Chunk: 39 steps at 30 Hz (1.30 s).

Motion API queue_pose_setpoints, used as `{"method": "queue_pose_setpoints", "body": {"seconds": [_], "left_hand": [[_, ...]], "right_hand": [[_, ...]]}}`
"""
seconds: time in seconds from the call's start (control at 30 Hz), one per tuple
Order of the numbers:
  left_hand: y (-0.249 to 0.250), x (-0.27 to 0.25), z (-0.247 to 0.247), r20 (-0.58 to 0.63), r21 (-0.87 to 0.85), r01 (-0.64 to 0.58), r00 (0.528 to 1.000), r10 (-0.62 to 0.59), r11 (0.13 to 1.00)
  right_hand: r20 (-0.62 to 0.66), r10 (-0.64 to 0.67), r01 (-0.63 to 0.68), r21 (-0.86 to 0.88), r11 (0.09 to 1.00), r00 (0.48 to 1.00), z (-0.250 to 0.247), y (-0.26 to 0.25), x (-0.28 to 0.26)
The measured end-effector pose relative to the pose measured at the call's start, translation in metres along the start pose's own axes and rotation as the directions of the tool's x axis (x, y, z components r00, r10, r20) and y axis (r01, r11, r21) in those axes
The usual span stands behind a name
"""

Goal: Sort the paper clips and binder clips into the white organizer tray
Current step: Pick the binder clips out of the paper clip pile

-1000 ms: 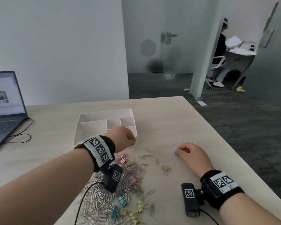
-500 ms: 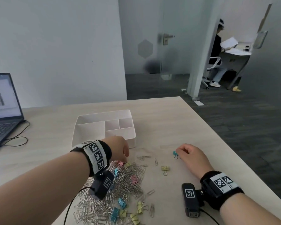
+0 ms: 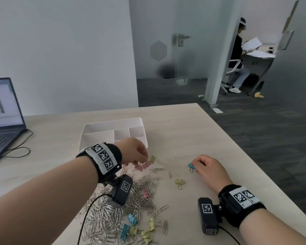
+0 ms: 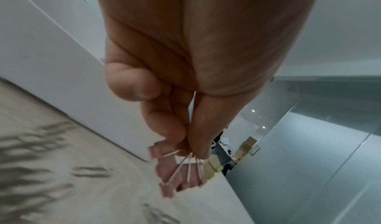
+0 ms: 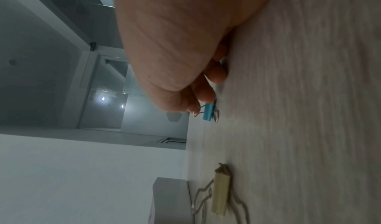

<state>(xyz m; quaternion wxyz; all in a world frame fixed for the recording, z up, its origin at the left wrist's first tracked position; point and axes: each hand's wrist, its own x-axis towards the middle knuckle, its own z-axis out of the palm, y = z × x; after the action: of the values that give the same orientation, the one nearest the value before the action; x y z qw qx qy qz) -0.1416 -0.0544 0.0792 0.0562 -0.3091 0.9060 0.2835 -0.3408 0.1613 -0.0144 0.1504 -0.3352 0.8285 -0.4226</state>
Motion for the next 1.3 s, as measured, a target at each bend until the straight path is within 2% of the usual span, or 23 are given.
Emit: {"method": "queue_pose_setpoints", "body": {"seconds": [0.1,0.2,0.33,0.6,0.73,0.9,1.0,1.1,1.17,1.3], "left_hand": [[0.019,0.015,0.007,-0.054,-0.112,-0.017,0.998,0.011,0.994],[0.038,0.031,0.020,-0.070,-0.248,0.016,0.997,-0.034,0.969],[0.056,0.048,0.042,-0.060,-0.349,0.074,0.993,-0.101,0.934],[0.071,0.067,0.069,0.021,-0.412,0.158,0.986,-0.164,0.897],[0.069,0.068,0.074,0.023,-0.405,0.143,0.989,-0.147,0.903],[0.059,0.054,0.069,-0.023,-0.488,0.102,0.991,-0.129,0.867],[0.048,0.040,0.060,-0.089,-0.423,0.064,0.990,-0.112,0.904],[0.031,0.023,0.049,-0.120,-0.265,0.043,0.990,-0.078,0.963],[0.020,0.010,0.043,-0.078,-0.147,0.044,0.995,-0.056,0.988],[0.014,-0.014,0.031,0.119,0.076,-0.019,0.993,0.010,0.997]], "right_hand": [[-0.007,0.000,0.000,-0.003,1.000,1.000,0.000,0.000,0.000],[-0.017,-0.001,0.001,0.006,1.000,1.000,0.000,0.000,0.001],[-0.045,0.000,0.002,0.042,0.999,0.999,0.000,0.002,0.002],[-0.077,-0.021,0.025,0.059,0.998,0.997,0.002,0.008,0.005],[-0.077,-0.029,0.032,0.036,0.999,0.997,0.002,0.006,0.005],[-0.075,-0.027,0.030,0.035,0.999,0.997,0.002,0.004,0.004],[-0.081,-0.020,0.024,0.044,0.999,0.996,0.002,0.003,0.003],[-0.074,-0.031,0.034,0.042,0.999,0.997,0.002,0.002,0.002],[-0.071,-0.037,0.041,0.045,0.998,0.997,0.002,0.002,0.001],[-0.067,-0.035,0.038,0.052,0.998,0.997,0.000,0.001,0.000]]}}
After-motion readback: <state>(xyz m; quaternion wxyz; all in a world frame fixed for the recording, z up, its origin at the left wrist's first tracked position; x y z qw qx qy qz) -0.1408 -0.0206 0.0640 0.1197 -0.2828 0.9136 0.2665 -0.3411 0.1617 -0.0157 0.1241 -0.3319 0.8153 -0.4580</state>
